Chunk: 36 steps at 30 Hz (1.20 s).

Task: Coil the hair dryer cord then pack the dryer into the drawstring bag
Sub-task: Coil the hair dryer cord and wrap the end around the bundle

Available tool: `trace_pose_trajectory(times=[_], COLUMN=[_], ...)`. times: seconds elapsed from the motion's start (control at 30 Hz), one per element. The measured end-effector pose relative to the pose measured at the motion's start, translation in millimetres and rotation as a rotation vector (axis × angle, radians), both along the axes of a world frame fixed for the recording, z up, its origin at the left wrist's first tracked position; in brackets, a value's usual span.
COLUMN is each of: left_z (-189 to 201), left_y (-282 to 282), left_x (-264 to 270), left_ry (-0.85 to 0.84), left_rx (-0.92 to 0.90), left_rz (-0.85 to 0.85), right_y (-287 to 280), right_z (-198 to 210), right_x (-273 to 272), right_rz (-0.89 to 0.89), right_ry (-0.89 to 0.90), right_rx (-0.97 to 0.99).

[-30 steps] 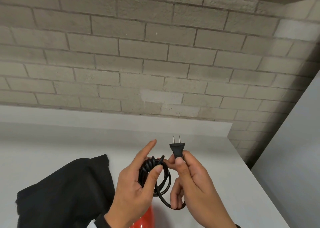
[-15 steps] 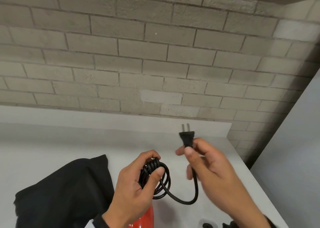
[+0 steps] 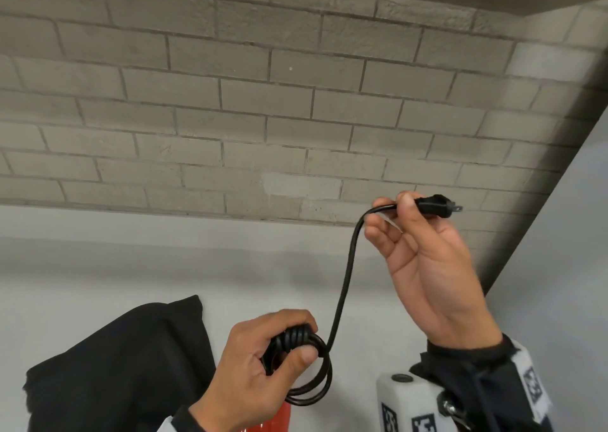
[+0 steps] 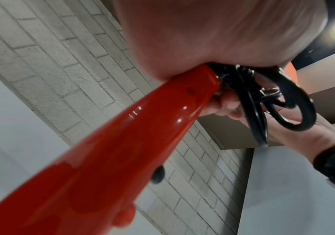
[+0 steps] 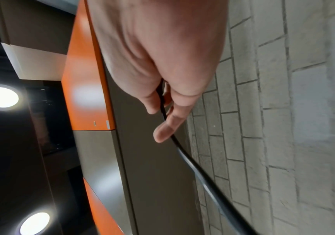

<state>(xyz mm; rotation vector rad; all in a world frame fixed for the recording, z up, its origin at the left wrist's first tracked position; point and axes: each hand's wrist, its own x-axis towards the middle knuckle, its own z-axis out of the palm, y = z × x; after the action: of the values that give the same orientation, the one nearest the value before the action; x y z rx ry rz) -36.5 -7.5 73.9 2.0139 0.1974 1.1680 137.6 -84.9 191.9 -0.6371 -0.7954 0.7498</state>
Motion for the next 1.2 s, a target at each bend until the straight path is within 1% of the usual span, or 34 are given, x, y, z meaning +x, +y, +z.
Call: trace_pose_trajectory(times=[0.1, 0.2, 0.3, 0.43, 0.5, 0.6, 0.67, 0.73, 0.8, 0.87, 0.9, 0.97, 1.03, 1.1, 1.13, 1.2], left_z=[0.1, -0.5, -1.0, -1.5, -2.6, -4.5, -4.4, -4.0, -4.0, -4.0, -4.4, -5.7, -6.6, -7.5, -8.2, -9.0], left_y=[-0.5, -0.8, -1.8, -2.1, -0.9, 1.6, 3.4, 5.2, 6.7, 8.8, 9.9, 10.0, 9.1, 7.4, 6.8, 5.8], left_x=[-0.1, -0.5, -2.1, -4.0, -3.8, -3.9, -4.6, -5.4, -6.4, -6.8, -6.3, -4.5, -2.0, 0.2, 1.7, 5.6], left_ry=[0.006, 0.037, -0.004, -0.058, -0.070, -0.090, -0.104, -0.103, -0.103, -0.108, -0.105, -0.100, -0.105, -0.104, -0.102, -0.100], left_rx=[0.007, 0.057, 0.043, 0.060, 0.062, 0.024, -0.007, -0.025, -0.042, -0.058, -0.060, -0.067, -0.089, -0.116, -0.124, -0.144], left_rz=[-0.017, 0.021, 0.026, 0.070, 0.103, 0.129, 0.131, 0.136, 0.143, 0.156, 0.165, 0.167, 0.153, 0.159, 0.165, 0.169], right_y=[7.7, 8.8, 7.7, 4.7, 0.8, -7.1, -13.5, -19.3, -23.3, -25.9, -26.3, -26.6, -26.3, -25.3, -24.5, -22.6], right_z=[-8.2, -10.5, -12.8, -29.9, -45.4, -72.7, -89.6, -106.0, -120.5, -134.3, -141.1, -154.7, -162.1, -159.9, -156.3, -145.1], right_x=[-5.7, -6.9, 9.3, 42.1, 53.1, 62.8, 65.3, 65.2, 61.7, 57.2, 54.5, 47.4, 36.4, 24.6, 20.2, 12.6], right_rz=[0.028, 0.039, -0.060, -0.156, -0.181, -0.239, -0.297, -0.351, -0.412, -0.458, -0.447, -0.310, -0.160, -0.068, -0.025, 0.051], right_ry=[0.018, 0.013, 0.023, 0.085, 0.057, -0.029, -0.113, -0.227, -0.344, -0.525, -0.660, -0.916, -1.031, -1.047, -1.001, -0.788], right_rx=[-0.001, 0.018, -0.001, -0.128, -0.211, -0.311, -0.420, -0.535, -0.593, -0.636, -0.672, -0.753, -0.831, -0.856, -0.842, -0.775])
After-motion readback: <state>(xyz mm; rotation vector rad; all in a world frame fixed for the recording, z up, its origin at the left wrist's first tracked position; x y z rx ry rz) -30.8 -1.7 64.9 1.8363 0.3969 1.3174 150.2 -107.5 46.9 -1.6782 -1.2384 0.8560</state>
